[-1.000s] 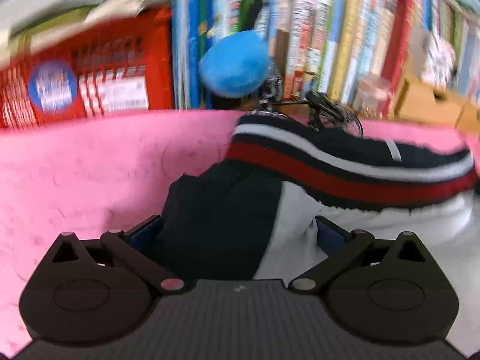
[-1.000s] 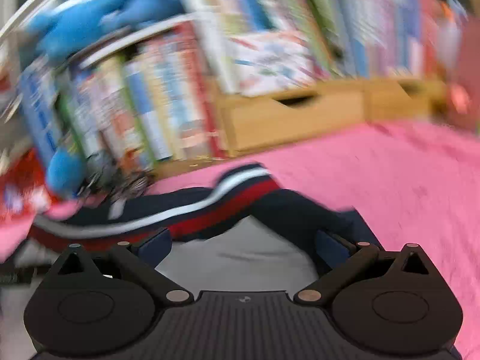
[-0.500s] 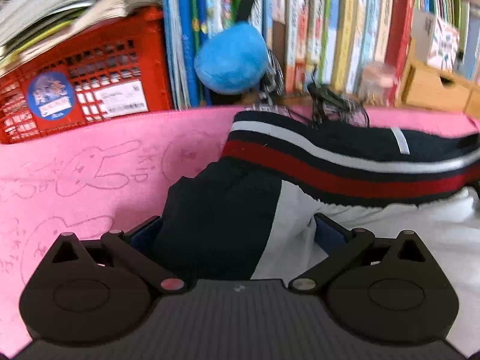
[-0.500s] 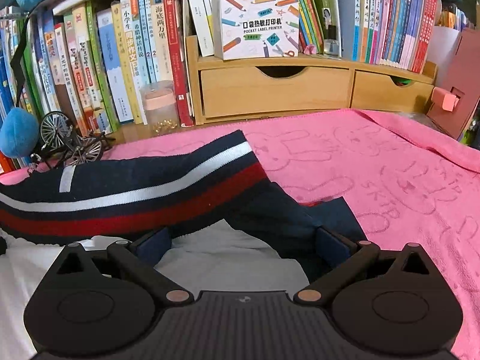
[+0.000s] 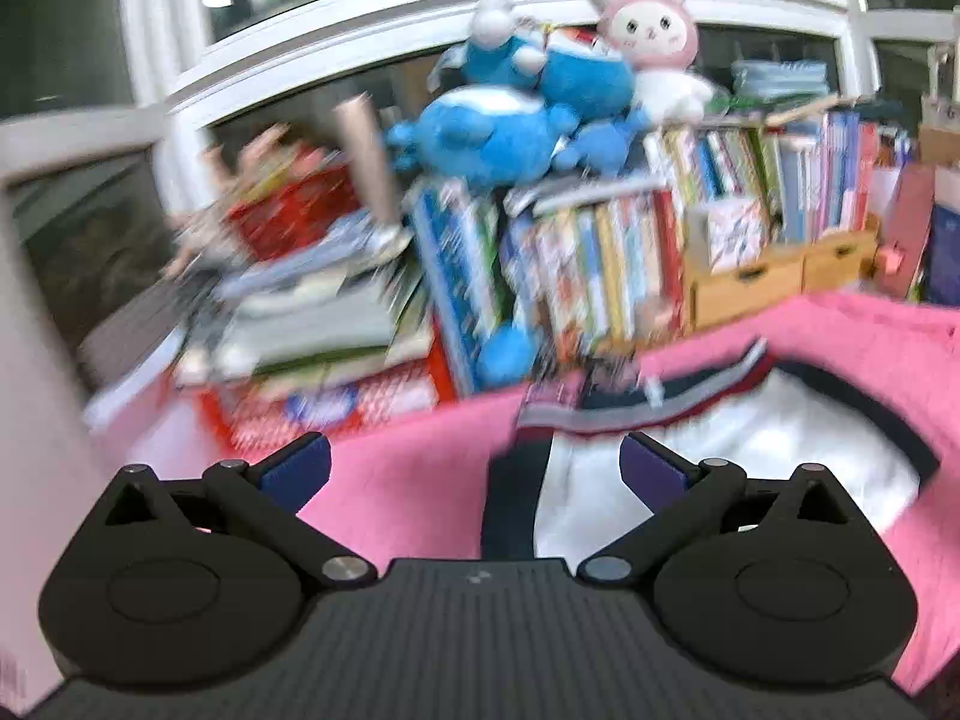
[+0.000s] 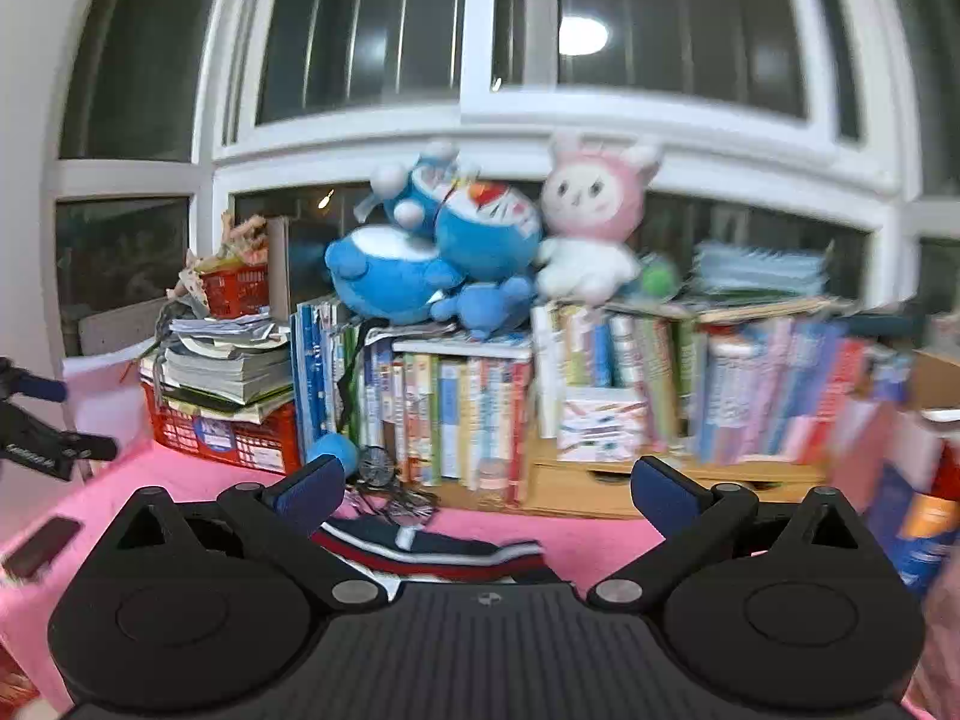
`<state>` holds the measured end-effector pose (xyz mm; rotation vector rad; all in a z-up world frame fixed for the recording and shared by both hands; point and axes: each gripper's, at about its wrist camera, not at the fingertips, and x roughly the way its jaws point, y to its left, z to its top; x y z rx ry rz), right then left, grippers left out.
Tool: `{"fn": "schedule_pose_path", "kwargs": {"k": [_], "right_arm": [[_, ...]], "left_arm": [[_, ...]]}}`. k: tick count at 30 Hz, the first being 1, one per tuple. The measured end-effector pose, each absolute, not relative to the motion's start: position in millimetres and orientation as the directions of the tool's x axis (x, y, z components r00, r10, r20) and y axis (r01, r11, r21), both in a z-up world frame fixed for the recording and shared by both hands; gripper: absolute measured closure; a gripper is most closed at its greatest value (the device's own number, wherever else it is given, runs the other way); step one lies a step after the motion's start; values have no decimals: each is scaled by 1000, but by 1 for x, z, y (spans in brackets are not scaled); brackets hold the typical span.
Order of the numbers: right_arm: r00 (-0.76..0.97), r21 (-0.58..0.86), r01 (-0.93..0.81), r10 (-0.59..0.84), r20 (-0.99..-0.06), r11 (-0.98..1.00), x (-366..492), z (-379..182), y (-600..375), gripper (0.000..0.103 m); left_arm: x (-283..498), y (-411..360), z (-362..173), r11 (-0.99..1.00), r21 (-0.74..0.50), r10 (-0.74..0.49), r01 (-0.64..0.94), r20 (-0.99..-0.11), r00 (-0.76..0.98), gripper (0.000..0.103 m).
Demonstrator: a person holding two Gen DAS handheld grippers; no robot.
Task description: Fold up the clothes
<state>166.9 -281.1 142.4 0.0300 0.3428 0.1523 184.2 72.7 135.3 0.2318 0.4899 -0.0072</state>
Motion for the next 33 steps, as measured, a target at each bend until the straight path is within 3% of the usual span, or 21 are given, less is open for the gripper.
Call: {"fn": "schedule_pose_path", "kwargs": {"k": [2, 5, 8, 9, 11, 13, 22, 33], "right_arm": [[952, 32, -104, 108, -288, 994, 113, 137, -285, 0], [946, 129, -34, 74, -316, 991, 63, 49, -278, 0], [882, 97, -67, 104, -460, 993, 56, 7, -256, 0], [871, 25, -94, 94, -483, 995, 56, 7, -245, 0], [906, -66, -101, 65, -418, 993, 51, 15, -233, 0], [912, -50, -136, 106, -395, 989, 53, 22, -230, 0], [868, -13, -125, 103, -485, 992, 72, 7, -227, 0], [852, 58, -78, 96, -515, 995, 91, -7, -242, 0]], "left_arm": [[149, 69, 98, 975, 220, 73, 29, -441, 895, 0], [127, 51, 47, 968, 251, 129, -3, -486, 864, 0], [126, 42, 29, 964, 264, 129, 27, -556, 821, 0], [127, 42, 29, 966, 257, 122, 33, -563, 818, 0], [128, 41, 28, 969, 243, 107, 45, -577, 810, 0], [131, 42, 31, 973, 226, 98, 46, -588, 803, 0], [132, 43, 23, 973, 227, 107, 44, -611, 784, 0], [155, 39, 16, 976, 210, 89, 63, -642, 762, 0]]}}
